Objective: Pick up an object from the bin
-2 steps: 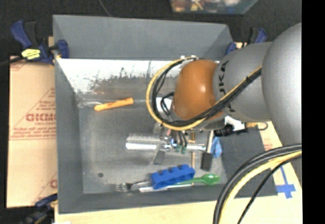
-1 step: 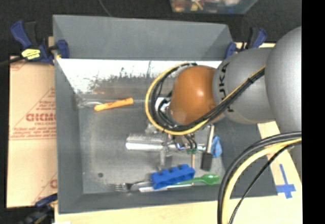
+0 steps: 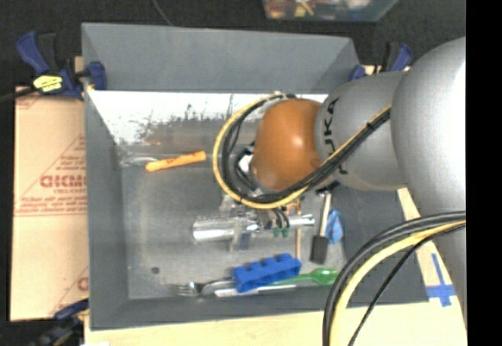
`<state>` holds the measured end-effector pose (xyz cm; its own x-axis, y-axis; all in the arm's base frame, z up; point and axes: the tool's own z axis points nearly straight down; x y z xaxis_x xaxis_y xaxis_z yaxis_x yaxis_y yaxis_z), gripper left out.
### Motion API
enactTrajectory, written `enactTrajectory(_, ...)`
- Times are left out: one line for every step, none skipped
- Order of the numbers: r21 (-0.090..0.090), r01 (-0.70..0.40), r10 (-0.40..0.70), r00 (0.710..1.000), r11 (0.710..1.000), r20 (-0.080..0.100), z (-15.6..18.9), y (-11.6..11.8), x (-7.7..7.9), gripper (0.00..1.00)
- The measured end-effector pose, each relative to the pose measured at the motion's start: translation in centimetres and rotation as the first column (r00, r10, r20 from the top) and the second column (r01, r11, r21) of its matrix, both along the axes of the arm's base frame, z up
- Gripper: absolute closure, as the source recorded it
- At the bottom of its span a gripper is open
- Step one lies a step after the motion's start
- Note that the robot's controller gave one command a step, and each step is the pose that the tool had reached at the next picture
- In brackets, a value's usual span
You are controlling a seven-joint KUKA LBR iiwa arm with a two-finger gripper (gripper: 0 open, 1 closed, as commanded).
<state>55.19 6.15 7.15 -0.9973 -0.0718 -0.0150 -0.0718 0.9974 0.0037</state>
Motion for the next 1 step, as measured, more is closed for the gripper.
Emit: enactTrajectory(0.0,0.0,0.0,1.0,1.0,0.0,0.0,0.0,0.0,1.0)
